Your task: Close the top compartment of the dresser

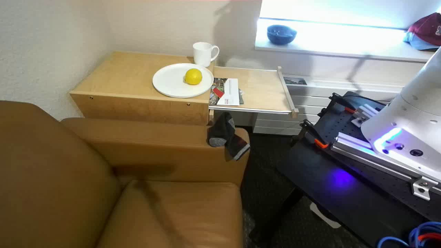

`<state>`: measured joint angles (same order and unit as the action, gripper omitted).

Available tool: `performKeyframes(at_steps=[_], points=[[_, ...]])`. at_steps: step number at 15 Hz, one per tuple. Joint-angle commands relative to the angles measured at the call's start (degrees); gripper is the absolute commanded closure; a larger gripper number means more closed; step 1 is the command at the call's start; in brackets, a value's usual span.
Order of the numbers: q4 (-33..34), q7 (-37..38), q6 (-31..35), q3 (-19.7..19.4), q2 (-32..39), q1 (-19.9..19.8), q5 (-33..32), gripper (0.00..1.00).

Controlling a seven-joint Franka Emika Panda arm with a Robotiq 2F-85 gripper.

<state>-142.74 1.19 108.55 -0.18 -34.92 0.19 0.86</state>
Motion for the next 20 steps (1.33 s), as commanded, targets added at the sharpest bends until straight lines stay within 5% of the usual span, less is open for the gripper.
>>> performKeyframes(at_steps=[1,12,14,20], points=[[0.1,-0.1,-0.1,0.1,0.0,-0.1,0.1,0.0],[0.1,-0.1,-0.1,0.1,0.0,-0.1,0.1,0.0],[-0.8,6.3,5.7,1.1,2.5,-3.2,-2.0,0.0],[-7.9,12.7,14.8,-5.2,11.5,-12.2,-6.5,0.0]])
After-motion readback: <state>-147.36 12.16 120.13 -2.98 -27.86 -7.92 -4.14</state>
